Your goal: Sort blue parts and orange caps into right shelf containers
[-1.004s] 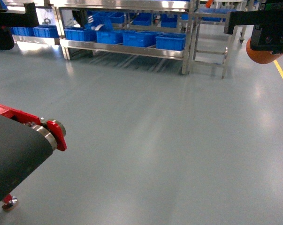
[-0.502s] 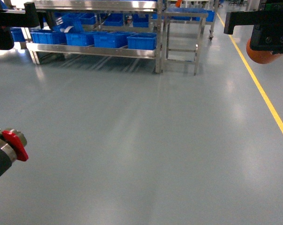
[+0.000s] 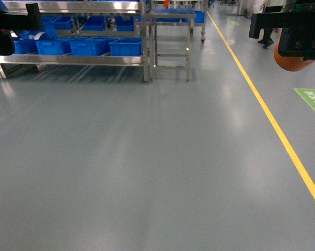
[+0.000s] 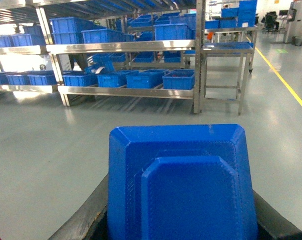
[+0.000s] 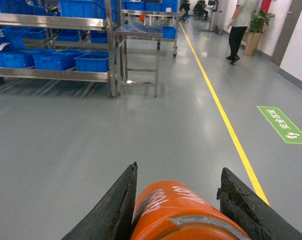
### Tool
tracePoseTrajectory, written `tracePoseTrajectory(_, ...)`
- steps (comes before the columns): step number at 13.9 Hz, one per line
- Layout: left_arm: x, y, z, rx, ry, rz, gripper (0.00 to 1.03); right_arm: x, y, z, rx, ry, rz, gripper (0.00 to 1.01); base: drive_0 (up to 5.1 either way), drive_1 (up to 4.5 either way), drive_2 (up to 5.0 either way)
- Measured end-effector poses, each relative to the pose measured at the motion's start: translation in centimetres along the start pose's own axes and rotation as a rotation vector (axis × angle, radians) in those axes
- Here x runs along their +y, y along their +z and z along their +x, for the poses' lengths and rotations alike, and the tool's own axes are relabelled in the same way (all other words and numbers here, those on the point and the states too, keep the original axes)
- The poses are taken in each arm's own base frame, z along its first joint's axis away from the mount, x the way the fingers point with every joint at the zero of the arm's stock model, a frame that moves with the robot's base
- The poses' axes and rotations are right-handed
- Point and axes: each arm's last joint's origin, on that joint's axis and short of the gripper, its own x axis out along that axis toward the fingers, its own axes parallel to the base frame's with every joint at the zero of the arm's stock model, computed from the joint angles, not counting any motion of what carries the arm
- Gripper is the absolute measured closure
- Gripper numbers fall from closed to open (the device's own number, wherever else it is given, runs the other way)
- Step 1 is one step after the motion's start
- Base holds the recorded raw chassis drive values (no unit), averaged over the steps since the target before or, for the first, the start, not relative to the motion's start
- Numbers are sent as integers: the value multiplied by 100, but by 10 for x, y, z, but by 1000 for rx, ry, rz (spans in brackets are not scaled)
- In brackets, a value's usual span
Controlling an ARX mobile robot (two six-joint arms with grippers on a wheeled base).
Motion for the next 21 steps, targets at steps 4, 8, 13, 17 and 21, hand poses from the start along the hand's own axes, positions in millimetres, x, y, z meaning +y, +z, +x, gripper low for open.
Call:
tracePoseTrajectory(4,0,0,0,0,0,0,59,0,0,0,0,0,0,57,-120,-12,-227)
tracePoseTrajectory(8,0,0,-1,-2,-3,-1,59,0,0,0,-1,-3,1,57,19,452,-415)
tracePoseTrajectory(13,0,-1,-1,4,-4,3,59,0,-1,0,5,-3,-3,57,14,447,-420)
tracePoseTrajectory(17,0,0,0,1,0,1,59,0,-1,0,3,-3,-3,57,5,438,-428)
tracePoseTrajectory(21,0,-1,0,2,-1,2,59,0,-2,0,7,-2,-7,57,-9,425,-442)
